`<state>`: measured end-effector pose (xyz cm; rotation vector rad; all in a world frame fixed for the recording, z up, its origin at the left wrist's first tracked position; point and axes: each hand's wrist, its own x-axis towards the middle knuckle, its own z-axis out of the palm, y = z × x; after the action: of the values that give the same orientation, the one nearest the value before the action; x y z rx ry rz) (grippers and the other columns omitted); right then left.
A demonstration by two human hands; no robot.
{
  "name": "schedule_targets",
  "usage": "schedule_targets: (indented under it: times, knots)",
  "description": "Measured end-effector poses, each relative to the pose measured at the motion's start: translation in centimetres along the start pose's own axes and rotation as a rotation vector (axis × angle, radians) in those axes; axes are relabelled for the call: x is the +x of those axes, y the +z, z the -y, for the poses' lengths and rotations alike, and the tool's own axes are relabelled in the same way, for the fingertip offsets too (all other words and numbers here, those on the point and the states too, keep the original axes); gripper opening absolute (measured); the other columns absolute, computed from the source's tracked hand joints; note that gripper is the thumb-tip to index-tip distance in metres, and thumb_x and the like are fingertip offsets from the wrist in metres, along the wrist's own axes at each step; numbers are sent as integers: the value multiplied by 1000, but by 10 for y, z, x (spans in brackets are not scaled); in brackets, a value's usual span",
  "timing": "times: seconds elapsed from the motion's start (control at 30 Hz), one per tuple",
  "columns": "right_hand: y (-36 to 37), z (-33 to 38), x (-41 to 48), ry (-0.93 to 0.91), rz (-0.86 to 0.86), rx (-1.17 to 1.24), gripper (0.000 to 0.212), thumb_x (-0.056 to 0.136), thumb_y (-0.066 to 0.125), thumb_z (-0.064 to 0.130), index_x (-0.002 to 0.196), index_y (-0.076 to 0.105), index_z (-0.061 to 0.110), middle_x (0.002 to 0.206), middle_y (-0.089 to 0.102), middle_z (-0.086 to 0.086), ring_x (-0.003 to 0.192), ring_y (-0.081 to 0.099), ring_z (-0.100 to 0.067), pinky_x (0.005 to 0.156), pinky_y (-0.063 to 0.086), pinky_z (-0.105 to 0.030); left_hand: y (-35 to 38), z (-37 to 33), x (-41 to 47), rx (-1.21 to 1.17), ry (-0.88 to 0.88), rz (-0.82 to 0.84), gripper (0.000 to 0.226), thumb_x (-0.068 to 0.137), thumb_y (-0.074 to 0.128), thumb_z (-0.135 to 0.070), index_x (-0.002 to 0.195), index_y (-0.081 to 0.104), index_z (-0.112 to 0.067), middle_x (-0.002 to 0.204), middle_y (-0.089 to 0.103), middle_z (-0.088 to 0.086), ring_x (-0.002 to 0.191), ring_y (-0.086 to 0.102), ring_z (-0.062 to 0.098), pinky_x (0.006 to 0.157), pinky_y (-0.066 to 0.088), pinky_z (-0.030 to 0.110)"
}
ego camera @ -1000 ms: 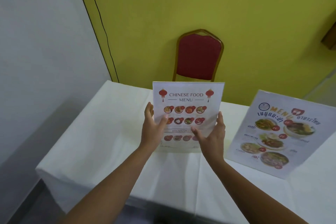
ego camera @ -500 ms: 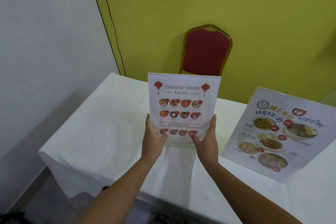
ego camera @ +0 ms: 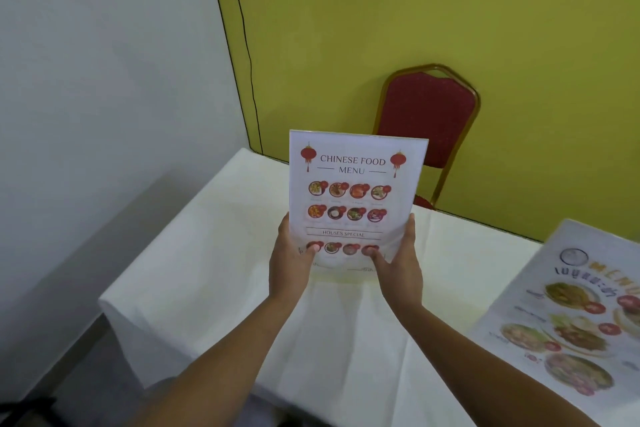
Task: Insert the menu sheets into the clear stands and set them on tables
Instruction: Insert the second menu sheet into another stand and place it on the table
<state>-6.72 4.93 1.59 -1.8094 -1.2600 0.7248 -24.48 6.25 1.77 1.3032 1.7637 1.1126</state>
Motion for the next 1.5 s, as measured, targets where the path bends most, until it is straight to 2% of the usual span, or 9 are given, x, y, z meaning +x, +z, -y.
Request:
schedule_targets:
  times: [0.17, 0.43, 0.6, 0.8, 0.97, 1.23, 1.33, 1.4, 1.5]
  knots:
    - [12, 2, 17, -10, -6, 14, 92, 83, 71, 38, 146, 4, 43, 138, 53, 9, 109, 64, -26, 77, 59, -49, -7, -5, 14, 9, -8, 8, 59, 83, 74, -14, 131, 41, -22, 123, 63, -2, 103, 63, 16, 71, 53, 20]
    - [109, 63, 83, -63, 112, -62, 97, 81, 71, 37, 146, -1, 42, 144, 49, 3, 109, 62, -34, 75, 52, -42, -67, 23, 121, 29, -82, -50, 54, 82, 75, -18, 122, 40, -24, 123, 63, 0, 105, 67, 22, 79, 60, 36]
    - [146, 83, 117, -78, 155, -90, 97, 82, 71, 34, 149, 1, 36, 143, 49, -1, 108, 62, -35, 70, 49, -38, -84, 37, 165, 63, -82, -71, 51, 87, 70, -16, 127, 39, -24, 126, 62, 1, 110, 66, 25, 79, 61, 44]
    - [170, 88, 132, -71, 169, -85, 96, 83, 70, 30, 149, 1, 36, 146, 45, 0, 114, 59, -35, 71, 48, -39, -91, 49, 187, 87, -102, -50, 48, 90, 65, -15, 128, 38, -26, 130, 59, 1, 114, 64, 25, 82, 60, 46]
    - [175, 85, 133, -60, 168, -87, 93, 85, 70, 27, 150, 4, 31, 148, 43, -2, 121, 55, -35, 80, 49, -41, -90, 61, 187, 125, -104, -39, 46, 91, 64, -17, 130, 38, -22, 131, 59, 3, 115, 64, 27, 84, 59, 46]
    - [176, 86, 131, -74, 168, -49, 92, 85, 70, 27, 149, 4, 33, 148, 42, 0, 121, 54, -31, 74, 49, -37, -91, 66, 188, 179, -89, -9, 49, 92, 63, -19, 133, 37, -22, 132, 58, 2, 116, 64, 26, 85, 59, 45]
    - [170, 86, 129, -100, 193, -104, 93, 86, 70, 26, 151, 3, 30, 149, 41, 0, 123, 53, -28, 75, 49, -38, -91, 70, 183, 253, -87, 53, 59, 92, 62, -19, 141, 31, -25, 137, 54, 0, 123, 58, 25, 90, 55, 43]
    - [164, 80, 124, -101, 220, -211, 94, 85, 70, 24, 152, 4, 27, 150, 40, -2, 129, 48, -29, 86, 50, -46, -90, 76, 175, 330, -87, 68, 68, 91, 64, -26, 147, 25, -26, 144, 48, 0, 131, 51, 26, 97, 50, 47]
    - [150, 67, 109, -115, 280, -453, 88, 89, 64, 36, 154, 8, 19, 161, 15, -5, 144, 25, -28, 104, 40, -50, -81, 81, 157, 563, -195, 145, 79, 95, 55, -36, 154, 9, -13, 162, 16, 12, 149, 19, 33, 118, 25, 49]
